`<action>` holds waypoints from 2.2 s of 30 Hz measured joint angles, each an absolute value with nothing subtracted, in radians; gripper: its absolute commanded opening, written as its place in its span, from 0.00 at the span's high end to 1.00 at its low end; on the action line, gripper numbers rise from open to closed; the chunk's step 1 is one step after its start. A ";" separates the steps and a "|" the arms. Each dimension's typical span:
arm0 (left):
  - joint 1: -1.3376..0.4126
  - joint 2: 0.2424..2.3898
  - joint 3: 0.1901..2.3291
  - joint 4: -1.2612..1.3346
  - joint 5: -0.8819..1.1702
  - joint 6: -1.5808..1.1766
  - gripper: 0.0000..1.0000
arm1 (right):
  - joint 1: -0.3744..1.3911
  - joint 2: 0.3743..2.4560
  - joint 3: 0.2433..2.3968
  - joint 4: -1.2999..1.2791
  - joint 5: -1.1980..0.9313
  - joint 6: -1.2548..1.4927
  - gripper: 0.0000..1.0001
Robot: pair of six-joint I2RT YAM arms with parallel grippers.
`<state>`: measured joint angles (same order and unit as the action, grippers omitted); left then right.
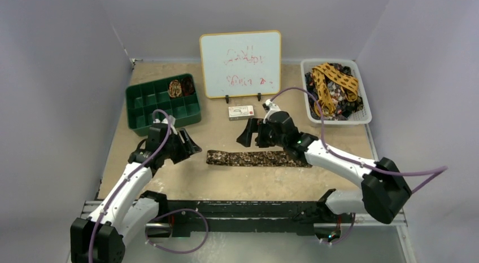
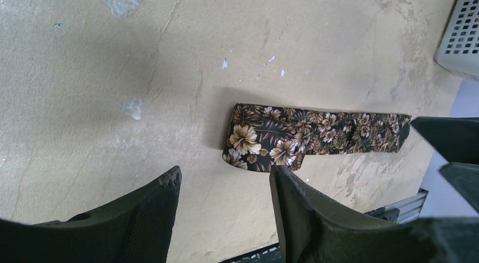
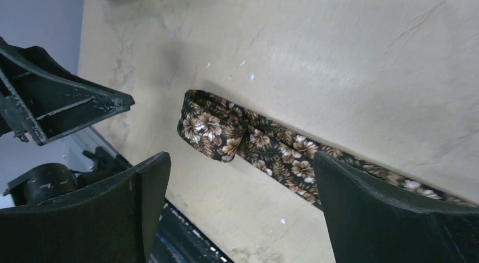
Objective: Roll the ties
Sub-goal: Roll the tie at the center of the board.
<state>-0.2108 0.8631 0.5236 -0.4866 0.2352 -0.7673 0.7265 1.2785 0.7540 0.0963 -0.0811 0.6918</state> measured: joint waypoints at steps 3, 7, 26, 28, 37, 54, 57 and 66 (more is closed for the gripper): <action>-0.210 0.862 0.523 -0.482 0.239 -0.771 0.43 | 0.728 1.351 0.754 0.122 -0.143 0.764 0.06; -0.210 0.857 0.514 -0.468 0.244 -0.782 0.43 | 0.728 1.443 0.739 0.163 -0.204 0.838 0.14; -0.210 0.876 0.471 -0.424 0.279 -0.800 0.43 | 0.791 1.632 0.795 0.272 -0.298 0.981 0.37; -0.210 0.876 0.466 -0.416 0.284 -0.799 0.43 | 0.798 1.632 0.795 0.271 -0.287 0.989 0.39; -0.210 0.917 0.453 -0.366 0.323 -0.788 0.43 | 0.821 1.671 0.839 0.237 -0.252 1.002 0.54; -0.210 0.978 0.422 -0.271 0.407 -0.763 0.43 | 0.823 1.782 0.905 0.200 -0.302 0.974 0.60; -0.210 0.978 0.416 -0.260 0.415 -0.764 0.43 | 0.823 1.782 0.910 0.200 -0.310 0.964 0.55; -0.210 0.978 0.416 -0.252 0.416 -0.764 0.43 | 0.823 1.754 0.910 0.187 -0.307 0.938 0.52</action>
<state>-0.2104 0.9779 0.4160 -0.2520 0.4160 -0.7635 0.8227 1.7538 0.9104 0.1871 -0.3073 0.9379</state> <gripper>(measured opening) 0.571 0.483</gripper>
